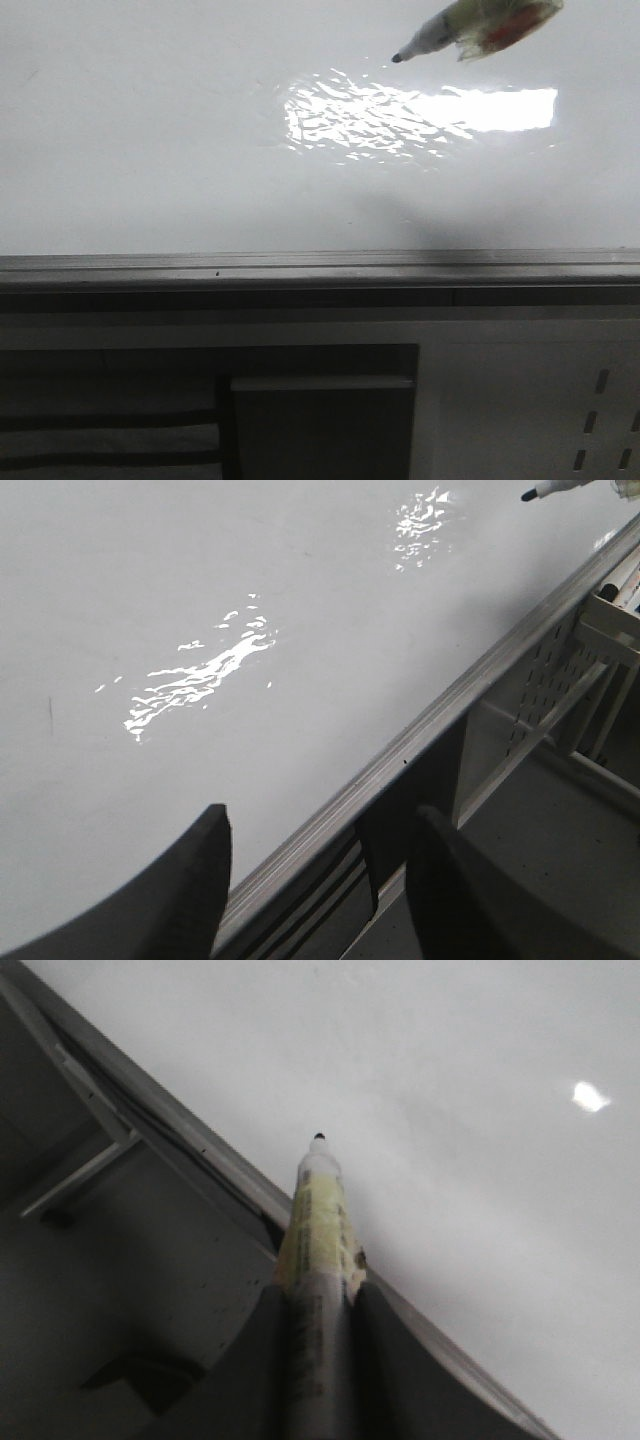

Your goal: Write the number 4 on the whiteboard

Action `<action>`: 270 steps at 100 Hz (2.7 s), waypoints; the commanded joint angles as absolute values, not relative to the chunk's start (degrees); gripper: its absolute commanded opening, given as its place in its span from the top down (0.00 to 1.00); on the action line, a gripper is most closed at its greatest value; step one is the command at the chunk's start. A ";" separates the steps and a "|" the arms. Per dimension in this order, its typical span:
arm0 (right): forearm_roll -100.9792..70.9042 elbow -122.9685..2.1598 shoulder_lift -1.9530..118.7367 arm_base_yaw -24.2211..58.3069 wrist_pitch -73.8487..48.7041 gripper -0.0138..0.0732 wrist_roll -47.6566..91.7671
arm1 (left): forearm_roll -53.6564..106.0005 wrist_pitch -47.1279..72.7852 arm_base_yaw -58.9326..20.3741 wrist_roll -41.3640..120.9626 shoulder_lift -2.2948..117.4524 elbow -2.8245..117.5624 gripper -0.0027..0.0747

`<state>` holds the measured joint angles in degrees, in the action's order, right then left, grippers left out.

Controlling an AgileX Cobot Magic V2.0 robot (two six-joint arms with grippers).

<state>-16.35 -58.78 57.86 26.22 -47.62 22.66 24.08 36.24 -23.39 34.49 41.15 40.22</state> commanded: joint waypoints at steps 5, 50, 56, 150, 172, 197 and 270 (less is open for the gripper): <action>-17.25 -70.27 64.12 24.18 -59.20 0.88 21.38 | 25.92 32.25 -23.11 33.83 41.32 41.81 0.49; -21.14 -60.96 69.57 29.59 -30.32 0.88 20.89 | 25.92 31.42 -23.11 33.83 41.32 41.81 0.49; -21.14 -60.96 70.23 29.59 -28.11 0.88 20.89 | 25.92 31.21 -23.11 33.83 41.32 41.81 0.49; -22.04 -61.19 67.41 26.73 -33.64 0.88 23.44 | 25.92 29.63 -23.11 33.83 41.32 41.81 0.49; -21.80 -61.19 74.31 26.79 -34.36 0.88 23.57 | 25.92 29.63 -23.11 33.83 41.32 41.81 0.49; -22.01 -64.40 72.08 28.76 -43.80 0.88 25.30 | 25.92 30.12 -23.11 34.42 41.63 42.05 0.49; -22.01 -68.40 65.46 33.14 -50.85 0.88 61.89 | 48.78 51.10 -29.05 74.40 68.75 59.34 0.49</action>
<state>-20.99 -66.46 66.94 33.15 -53.86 60.93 45.05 53.19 -25.98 73.15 66.98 55.90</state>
